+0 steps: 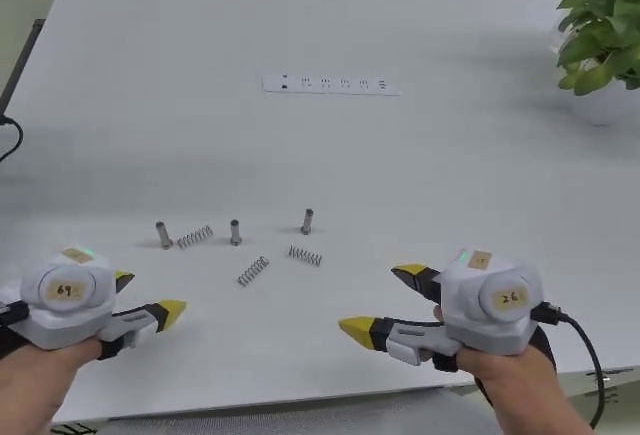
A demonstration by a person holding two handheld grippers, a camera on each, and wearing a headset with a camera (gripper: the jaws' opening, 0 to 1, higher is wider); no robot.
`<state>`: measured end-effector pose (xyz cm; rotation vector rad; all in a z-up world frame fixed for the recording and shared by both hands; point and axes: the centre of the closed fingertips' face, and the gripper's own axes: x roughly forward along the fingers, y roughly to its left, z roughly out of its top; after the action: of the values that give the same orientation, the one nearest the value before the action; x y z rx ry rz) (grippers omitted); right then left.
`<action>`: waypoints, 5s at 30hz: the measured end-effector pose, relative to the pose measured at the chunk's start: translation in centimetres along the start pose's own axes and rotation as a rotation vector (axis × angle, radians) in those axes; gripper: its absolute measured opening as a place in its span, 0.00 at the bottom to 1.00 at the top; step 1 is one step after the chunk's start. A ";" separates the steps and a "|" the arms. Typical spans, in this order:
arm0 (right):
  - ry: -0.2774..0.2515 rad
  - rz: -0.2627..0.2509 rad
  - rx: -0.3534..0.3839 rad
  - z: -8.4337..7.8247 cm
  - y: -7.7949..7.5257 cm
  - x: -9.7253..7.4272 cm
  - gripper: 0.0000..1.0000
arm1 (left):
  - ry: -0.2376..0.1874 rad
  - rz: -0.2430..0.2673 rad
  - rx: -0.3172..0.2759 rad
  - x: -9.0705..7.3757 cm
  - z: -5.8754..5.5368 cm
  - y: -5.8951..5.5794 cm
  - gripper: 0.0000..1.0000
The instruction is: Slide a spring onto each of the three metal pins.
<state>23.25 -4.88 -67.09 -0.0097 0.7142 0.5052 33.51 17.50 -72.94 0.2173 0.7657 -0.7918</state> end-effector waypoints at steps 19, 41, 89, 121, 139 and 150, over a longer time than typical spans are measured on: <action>0.013 0.019 -0.018 0.4 0.1 0.2 0.62 | -0.012 -0.052 0.114 2.8 2.1 -1.9 0.40; 0.024 -0.004 -0.001 0.0 -0.8 -0.3 0.61 | 0.019 -0.051 0.231 7.2 3.7 -1.0 0.40; 0.018 -0.048 0.043 -0.9 -1.8 -1.6 0.61 | 0.099 -0.061 0.265 9.3 3.0 -1.6 0.29; -0.002 -0.006 0.047 -0.8 -0.3 -0.6 0.59 | 0.100 -0.045 0.177 5.7 1.0 -1.5 0.02; -0.005 0.055 0.016 -0.1 1.2 0.6 0.56 | 0.025 -0.015 0.136 0.7 0.7 -1.2 0.02; 0.003 0.097 -0.011 0.3 2.2 1.3 0.53 | 0.008 -0.031 0.196 -0.6 0.6 -1.8 0.02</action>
<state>23.32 -2.33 -67.30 0.0139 0.7175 0.6022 32.27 16.28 -71.88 0.3846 0.7008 -0.8968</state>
